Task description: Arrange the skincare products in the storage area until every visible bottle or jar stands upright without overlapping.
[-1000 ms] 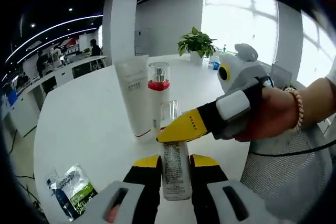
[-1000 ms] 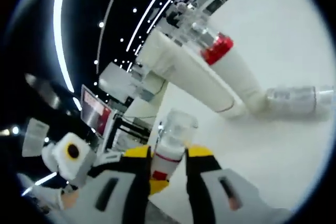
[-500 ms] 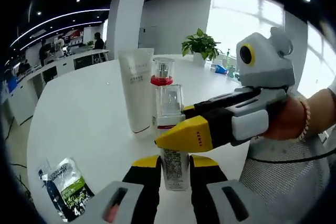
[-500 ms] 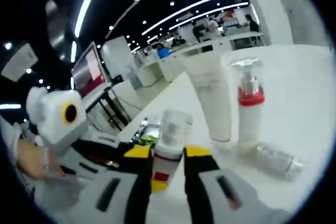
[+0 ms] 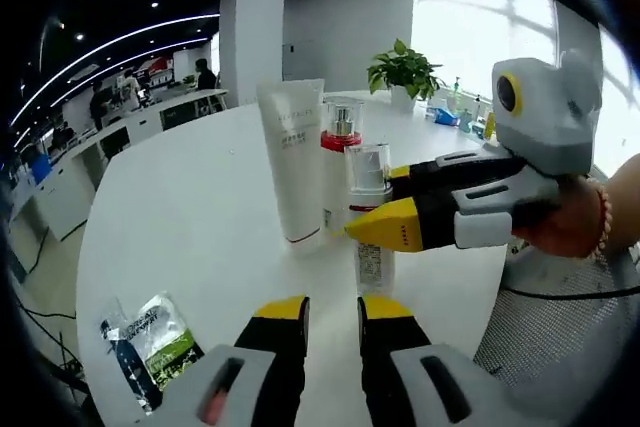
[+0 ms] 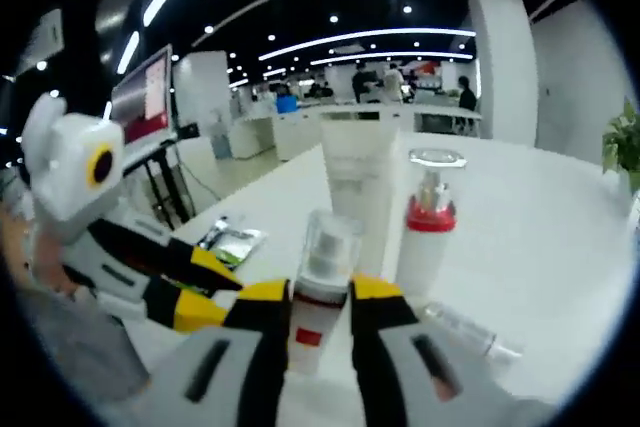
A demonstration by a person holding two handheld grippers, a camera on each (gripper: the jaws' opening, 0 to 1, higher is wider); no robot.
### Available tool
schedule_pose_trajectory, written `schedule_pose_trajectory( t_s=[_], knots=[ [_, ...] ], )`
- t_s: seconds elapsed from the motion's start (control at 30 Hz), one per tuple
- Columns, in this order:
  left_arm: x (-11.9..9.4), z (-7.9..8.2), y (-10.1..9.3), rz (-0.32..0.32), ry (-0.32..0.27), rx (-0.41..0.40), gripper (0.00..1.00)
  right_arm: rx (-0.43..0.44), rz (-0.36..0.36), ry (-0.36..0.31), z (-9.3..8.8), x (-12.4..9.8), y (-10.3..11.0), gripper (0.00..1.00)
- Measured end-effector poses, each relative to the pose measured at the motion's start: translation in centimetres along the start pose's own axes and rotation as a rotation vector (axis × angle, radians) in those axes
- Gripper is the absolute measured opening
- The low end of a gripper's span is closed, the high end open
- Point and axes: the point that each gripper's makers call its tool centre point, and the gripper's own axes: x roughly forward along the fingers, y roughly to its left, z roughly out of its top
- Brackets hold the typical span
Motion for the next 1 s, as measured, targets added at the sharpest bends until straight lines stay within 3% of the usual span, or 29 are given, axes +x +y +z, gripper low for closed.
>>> schedule_pose_trajectory(
  t_s=[0.13, 0.3, 0.37, 0.67, 1.0],
  knots=[
    [0.0, 0.3, 0.2, 0.015, -0.009, 0.011, 0.2, -0.055, -0.091, 0.01, 0.0, 0.7, -1.8, 0.22],
    [0.0, 0.2, 0.2, 0.018, -0.011, 0.017, 0.2, -0.042, -0.114, -0.007, -0.2, 2.1, -2.1, 0.22],
    [0.0, 0.0, 0.3, 0.025, -0.005, 0.026, 0.2, -0.086, -0.134, -0.026, -0.2, 2.3, -2.1, 0.22],
    [0.1, -0.3, 0.6, 0.03, 0.006, 0.02, 0.2, -0.164, -0.138, -0.046, -1.3, 2.9, -1.6, 0.22],
    [0.2, -0.6, 0.8, 0.038, 0.02, 0.034, 0.2, -0.133, -0.131, -0.104, -1.3, 2.6, -1.9, 0.22]
  ],
)
